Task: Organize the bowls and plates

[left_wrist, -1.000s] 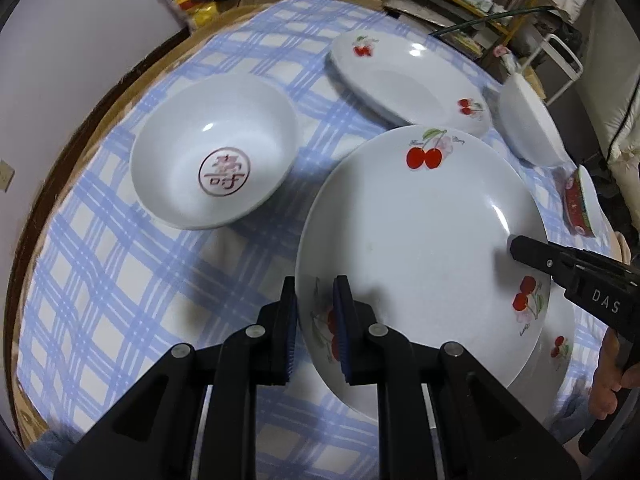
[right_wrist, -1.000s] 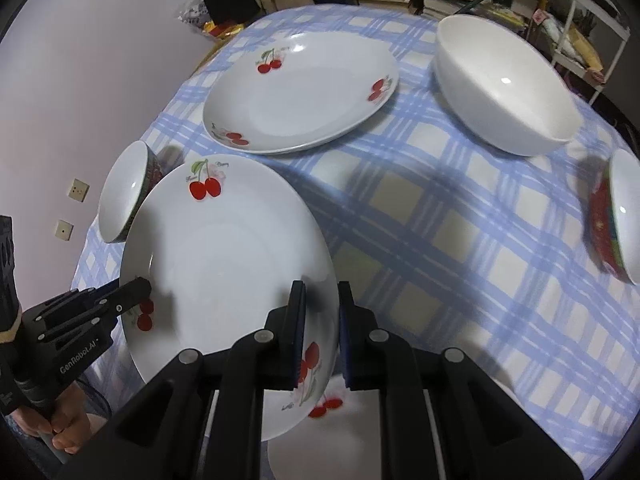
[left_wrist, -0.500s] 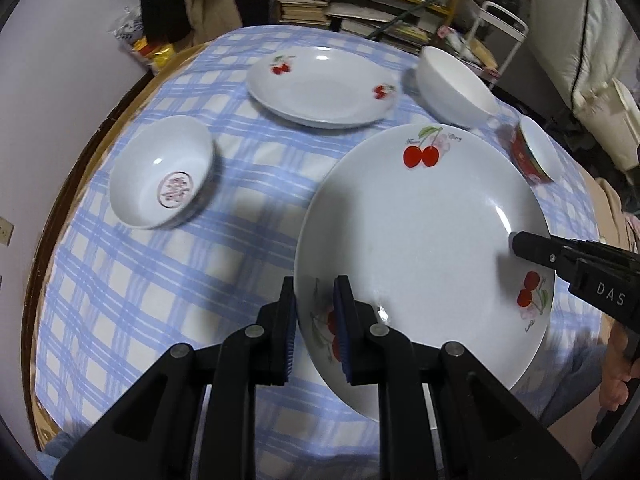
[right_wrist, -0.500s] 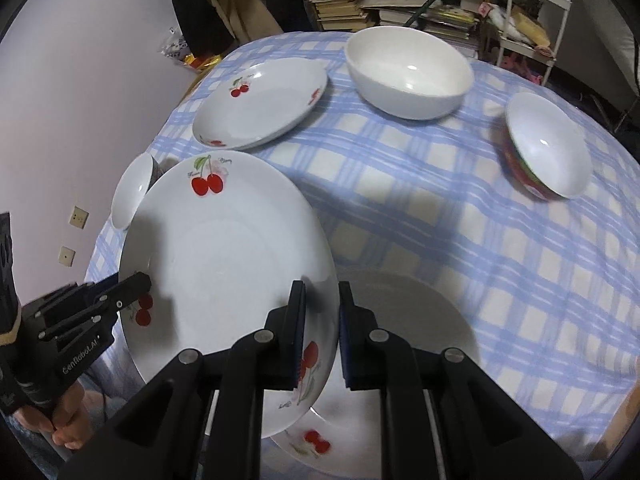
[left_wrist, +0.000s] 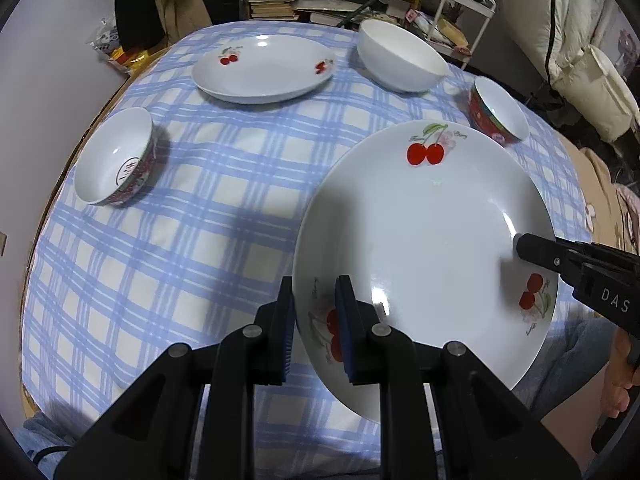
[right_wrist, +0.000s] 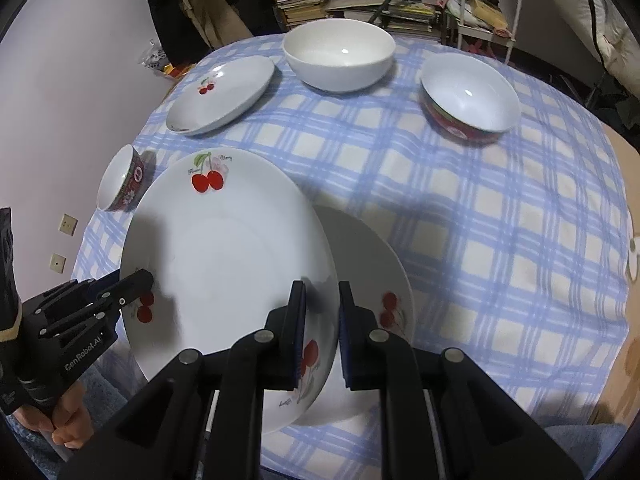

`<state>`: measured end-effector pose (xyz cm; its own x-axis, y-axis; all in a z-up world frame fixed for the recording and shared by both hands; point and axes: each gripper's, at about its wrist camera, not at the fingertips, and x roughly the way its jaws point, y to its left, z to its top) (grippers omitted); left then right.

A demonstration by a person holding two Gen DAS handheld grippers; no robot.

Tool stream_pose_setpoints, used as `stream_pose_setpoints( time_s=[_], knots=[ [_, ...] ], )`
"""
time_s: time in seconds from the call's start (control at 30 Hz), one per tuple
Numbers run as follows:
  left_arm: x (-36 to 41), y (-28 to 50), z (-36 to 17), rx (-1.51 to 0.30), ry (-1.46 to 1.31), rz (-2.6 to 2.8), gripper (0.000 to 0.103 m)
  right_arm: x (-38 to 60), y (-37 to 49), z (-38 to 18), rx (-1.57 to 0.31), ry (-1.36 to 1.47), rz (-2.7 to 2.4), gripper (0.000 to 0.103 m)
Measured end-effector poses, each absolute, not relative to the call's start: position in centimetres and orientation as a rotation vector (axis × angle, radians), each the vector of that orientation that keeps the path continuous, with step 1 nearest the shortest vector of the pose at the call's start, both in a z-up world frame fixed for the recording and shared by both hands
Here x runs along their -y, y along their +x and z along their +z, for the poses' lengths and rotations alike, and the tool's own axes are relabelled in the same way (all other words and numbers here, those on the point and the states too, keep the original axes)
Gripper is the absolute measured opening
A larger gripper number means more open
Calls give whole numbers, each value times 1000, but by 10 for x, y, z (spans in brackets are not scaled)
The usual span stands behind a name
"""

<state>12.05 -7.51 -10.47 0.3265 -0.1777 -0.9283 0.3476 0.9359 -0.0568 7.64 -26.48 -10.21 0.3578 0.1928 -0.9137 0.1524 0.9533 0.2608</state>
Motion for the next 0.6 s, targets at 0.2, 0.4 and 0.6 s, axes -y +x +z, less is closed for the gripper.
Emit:
stream_pose_setpoints(
  time_s=[0.2,0.4,0.6],
  knots=[
    [80,106,-114,-1197,179,-344,19,269,66,-112,-1219,347,14,17],
    [81,94,-120,-1187,214,-320,19,262,57,-127,-1243,320,9,19],
    [81,93,-118,-1181,211,-320,19,261,51,-127,-1231,312,3,19]
  ],
)
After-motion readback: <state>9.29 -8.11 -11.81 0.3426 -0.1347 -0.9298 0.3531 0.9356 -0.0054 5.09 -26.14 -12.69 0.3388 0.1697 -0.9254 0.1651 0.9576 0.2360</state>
